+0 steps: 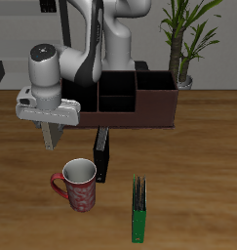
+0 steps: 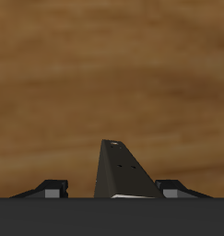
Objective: Place the yellow book into the back desk caddy's right compartment
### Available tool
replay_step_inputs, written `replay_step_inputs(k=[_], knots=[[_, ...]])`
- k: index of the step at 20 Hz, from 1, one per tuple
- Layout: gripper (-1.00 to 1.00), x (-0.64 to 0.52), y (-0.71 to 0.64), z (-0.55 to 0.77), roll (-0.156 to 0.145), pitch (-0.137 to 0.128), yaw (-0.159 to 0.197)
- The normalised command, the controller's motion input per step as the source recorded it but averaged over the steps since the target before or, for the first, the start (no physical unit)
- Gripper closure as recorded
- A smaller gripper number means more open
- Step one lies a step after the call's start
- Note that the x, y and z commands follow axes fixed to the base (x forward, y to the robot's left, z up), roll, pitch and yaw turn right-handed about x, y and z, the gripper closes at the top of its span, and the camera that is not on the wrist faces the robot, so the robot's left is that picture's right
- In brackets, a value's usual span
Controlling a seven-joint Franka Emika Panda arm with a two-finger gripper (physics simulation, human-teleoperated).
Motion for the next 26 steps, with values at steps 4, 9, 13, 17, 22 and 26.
replay_step_inputs(k=[4, 9, 13, 17, 22, 26], knots=[[1.0, -0.04, 0.08, 0.02, 0.023, -0.009, -0.007], [1.0, -0.01, 0.02, 0.19, 0.011, -0.025, 0.005], [1.0, -0.01, 0.13, 0.43, 0.03, -0.049, 0.026], [1.0, -0.05, 0.21, 0.73, 0.036, -0.076, 0.078], [1.0, -0.05, 0.14, 0.64, 0.031, -0.053, 0.066], [1.0, -0.1, 0.13, 0.55, 0.012, -0.034, 0.071]])
